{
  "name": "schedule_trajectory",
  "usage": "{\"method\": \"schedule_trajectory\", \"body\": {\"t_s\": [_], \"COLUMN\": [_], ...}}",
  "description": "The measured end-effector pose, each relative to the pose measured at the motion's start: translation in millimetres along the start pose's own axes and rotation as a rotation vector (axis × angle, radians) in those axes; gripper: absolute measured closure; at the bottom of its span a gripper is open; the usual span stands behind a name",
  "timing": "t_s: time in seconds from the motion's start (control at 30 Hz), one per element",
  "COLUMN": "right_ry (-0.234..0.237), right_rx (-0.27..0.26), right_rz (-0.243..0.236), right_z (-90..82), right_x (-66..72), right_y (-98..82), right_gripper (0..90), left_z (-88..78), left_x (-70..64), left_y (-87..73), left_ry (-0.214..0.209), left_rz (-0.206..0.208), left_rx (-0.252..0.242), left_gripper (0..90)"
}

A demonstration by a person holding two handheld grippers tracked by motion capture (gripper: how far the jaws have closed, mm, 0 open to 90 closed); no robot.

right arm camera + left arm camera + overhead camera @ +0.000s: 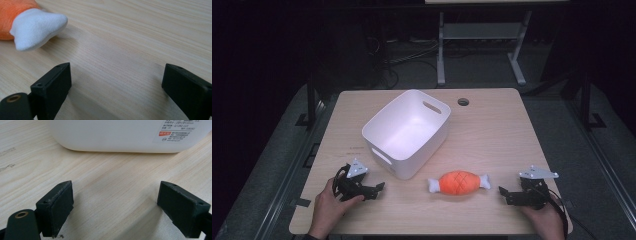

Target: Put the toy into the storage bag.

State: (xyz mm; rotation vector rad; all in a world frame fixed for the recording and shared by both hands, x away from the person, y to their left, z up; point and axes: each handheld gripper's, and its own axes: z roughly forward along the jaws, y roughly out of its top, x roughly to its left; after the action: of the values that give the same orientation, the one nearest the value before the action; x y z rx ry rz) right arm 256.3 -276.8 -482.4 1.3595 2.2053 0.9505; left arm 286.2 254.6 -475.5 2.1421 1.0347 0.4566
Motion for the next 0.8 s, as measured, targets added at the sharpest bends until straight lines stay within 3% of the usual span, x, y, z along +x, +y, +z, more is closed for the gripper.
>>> {"method": "schedule_trajectory", "body": {"t_s": [0.17,0.43,0.7,0.8], "right_ry": [0.005,0.014,0.057,0.095], "right_rx": [-0.001,0.013,-0.017,-0.012], "right_rz": [-0.006,-0.029,-0.054,-0.079], "right_z": [-0.1,-6.4,-12.8,-11.7], "right_x": [-0.6,-0.8,-2.5,-4.7], "right_y": [0.0,4.3,16.8,25.2], "right_gripper": [8.8,17.6,44.3,63.1], "left_z": [0.1,0.1,0.1,0.1], "left_x": [0.1,0.1,0.1,0.1], "left_y": [0.1,0.1,0.1,0.1], "left_ry": [0.0,0.0,0.001,0.0], "left_rz": [-0.001,-0.001,-0.001,-0.001], "left_rx": [0.0,0.0,0.001,0.0], "left_gripper": [12.7,12.7,12.7,12.7]}}
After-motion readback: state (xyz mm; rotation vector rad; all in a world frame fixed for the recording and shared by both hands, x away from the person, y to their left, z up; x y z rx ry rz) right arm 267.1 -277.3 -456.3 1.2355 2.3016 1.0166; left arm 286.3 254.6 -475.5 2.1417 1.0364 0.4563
